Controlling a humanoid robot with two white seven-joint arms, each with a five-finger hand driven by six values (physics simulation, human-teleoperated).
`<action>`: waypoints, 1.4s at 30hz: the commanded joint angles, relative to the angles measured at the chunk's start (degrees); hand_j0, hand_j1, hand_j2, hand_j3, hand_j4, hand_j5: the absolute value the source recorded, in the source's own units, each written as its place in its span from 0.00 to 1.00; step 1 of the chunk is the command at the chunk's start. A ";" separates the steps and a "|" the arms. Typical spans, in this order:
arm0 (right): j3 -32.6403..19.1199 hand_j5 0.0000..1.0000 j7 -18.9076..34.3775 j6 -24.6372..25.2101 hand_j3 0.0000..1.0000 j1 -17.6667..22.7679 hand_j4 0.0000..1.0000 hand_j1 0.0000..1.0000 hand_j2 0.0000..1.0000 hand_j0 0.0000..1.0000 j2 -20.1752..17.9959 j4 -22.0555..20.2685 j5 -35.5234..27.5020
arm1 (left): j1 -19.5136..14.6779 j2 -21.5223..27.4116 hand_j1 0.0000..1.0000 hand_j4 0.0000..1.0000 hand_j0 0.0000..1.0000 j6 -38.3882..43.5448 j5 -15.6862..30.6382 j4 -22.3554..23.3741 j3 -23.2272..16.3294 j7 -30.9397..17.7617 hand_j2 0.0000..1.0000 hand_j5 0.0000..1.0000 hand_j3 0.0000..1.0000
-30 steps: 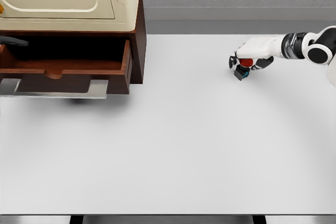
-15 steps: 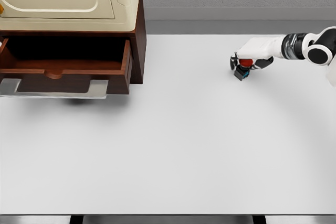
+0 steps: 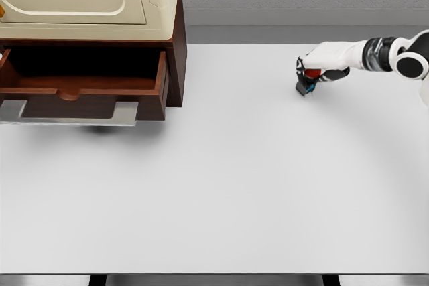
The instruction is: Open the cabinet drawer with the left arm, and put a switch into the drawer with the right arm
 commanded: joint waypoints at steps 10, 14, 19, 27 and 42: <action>-5.33 0.38 -0.02 0.17 0.38 -0.35 0.38 0.38 0.38 0.38 1.09 -3.41 -1.19 | 0.00 0.01 1.00 1.00 1.00 0.17 0.34 -0.35 0.10 0.02 1.00 1.00 1.00; -6.66 0.38 -0.02 0.17 0.38 -0.35 0.38 0.38 0.38 0.38 1.44 -7.80 -1.37 | 0.00 0.01 1.00 1.00 1.00 0.17 0.34 -1.23 0.10 0.02 1.00 1.00 1.00; -6.13 0.38 -0.02 0.17 0.38 -0.44 0.38 0.38 0.38 0.38 2.32 -12.20 -1.81 | 0.00 -0.07 1.00 1.00 1.00 0.17 0.25 -1.32 0.10 0.02 1.00 1.00 1.00; -2.00 0.40 -0.02 0.17 0.40 -1.93 0.40 0.40 0.40 0.40 4.25 -17.82 -1.89 | 0.09 -0.51 1.00 1.00 1.00 0.17 0.08 -1.41 -0.07 0.02 1.00 1.00 1.00; 2.92 0.42 -0.02 0.17 0.42 -4.48 0.42 0.42 0.42 0.42 3.81 -31.01 -4.18 | 0.00 -0.43 1.00 1.00 1.00 0.17 0.08 -1.50 -0.16 0.02 1.00 1.00 1.00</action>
